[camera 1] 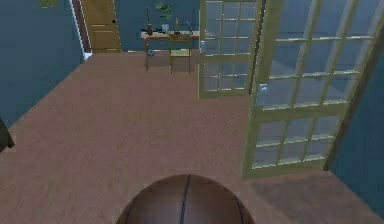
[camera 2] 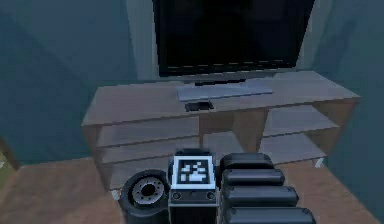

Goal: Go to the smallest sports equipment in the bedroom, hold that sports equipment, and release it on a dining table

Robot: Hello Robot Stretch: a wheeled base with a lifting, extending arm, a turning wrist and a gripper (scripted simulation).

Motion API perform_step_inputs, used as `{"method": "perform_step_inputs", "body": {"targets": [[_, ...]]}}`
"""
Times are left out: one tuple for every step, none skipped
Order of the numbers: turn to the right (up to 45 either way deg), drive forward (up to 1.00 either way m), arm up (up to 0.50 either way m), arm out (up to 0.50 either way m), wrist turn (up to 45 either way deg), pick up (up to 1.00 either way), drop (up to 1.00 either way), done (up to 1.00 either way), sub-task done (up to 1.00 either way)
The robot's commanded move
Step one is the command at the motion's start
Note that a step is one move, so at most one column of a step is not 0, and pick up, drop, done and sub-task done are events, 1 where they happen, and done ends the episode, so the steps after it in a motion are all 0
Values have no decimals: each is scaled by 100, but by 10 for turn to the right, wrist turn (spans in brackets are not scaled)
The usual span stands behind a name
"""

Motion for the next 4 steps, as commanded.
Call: {"method": "perform_step_inputs", "body": {"targets": [[0, 85, 0, 0, 0, 0, 0, 0, 0], [-240, 0, 0, 0, 0, 0, 0, 0, 0], [0, 100, 0, 0, 0, 0, 0, 0, 0], [0, 100, 0, 0, 0, 0, 0, 0, 0]]}}
